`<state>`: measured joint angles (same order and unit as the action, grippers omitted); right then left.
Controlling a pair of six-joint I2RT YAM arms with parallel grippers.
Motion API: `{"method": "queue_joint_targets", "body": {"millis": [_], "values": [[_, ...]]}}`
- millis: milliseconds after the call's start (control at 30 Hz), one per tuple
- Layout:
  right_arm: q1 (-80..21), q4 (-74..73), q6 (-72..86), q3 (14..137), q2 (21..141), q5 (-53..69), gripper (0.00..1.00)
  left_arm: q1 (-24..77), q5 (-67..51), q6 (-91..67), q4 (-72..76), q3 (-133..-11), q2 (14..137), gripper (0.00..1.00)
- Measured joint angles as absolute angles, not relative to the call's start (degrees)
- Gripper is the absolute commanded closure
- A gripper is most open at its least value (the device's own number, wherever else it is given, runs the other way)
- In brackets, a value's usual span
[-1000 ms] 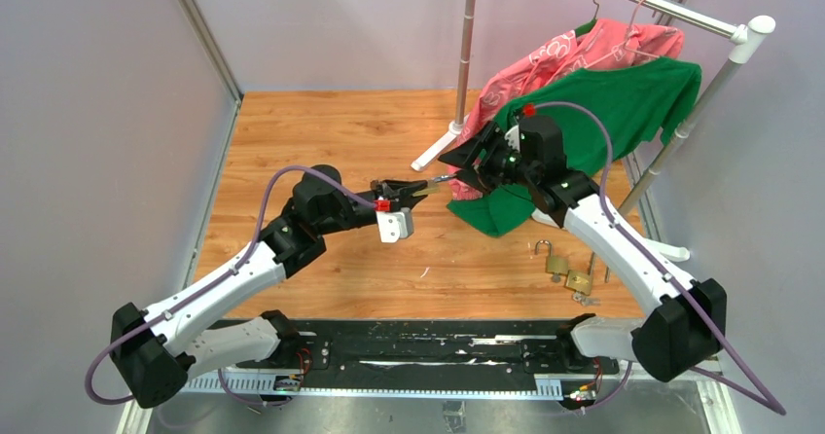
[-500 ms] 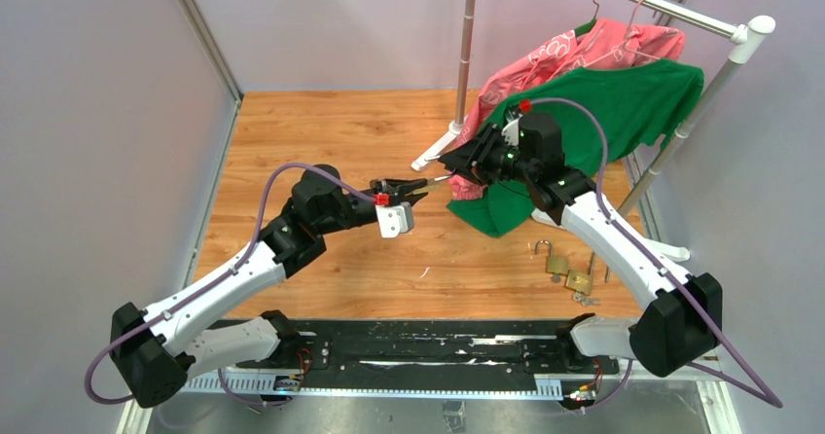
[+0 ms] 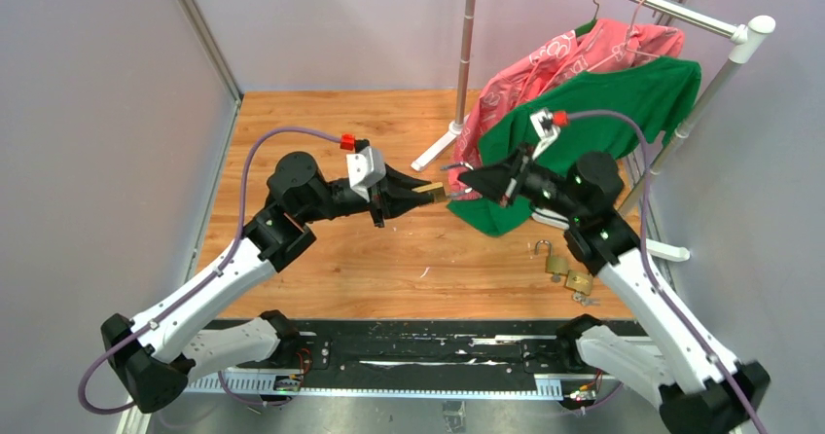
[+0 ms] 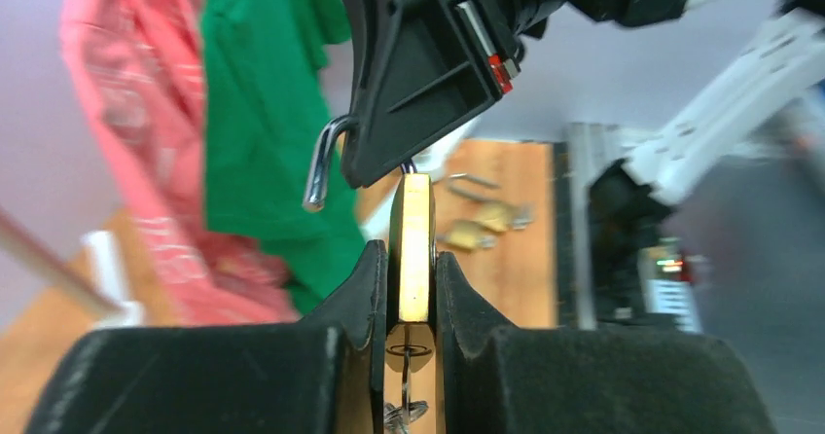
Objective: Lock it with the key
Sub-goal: Lock the lock.
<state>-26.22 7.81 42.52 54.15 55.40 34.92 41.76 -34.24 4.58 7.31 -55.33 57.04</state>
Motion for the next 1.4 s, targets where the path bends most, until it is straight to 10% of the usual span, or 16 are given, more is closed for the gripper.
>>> {"method": "queue_joint_targets", "body": {"millis": [400, 1400], "values": [[-26.46, 17.67, 26.50, 44.77, 41.54, 46.11, 1.00, 39.77, -46.19, -18.09, 9.69, -57.54, 60.05, 1.00], [-27.31, -1.56, 2.55, 48.95, 35.24, 57.49, 1.00, 40.84, -60.90, -0.01, 4.21, -61.73, 64.64, 1.00]]}}
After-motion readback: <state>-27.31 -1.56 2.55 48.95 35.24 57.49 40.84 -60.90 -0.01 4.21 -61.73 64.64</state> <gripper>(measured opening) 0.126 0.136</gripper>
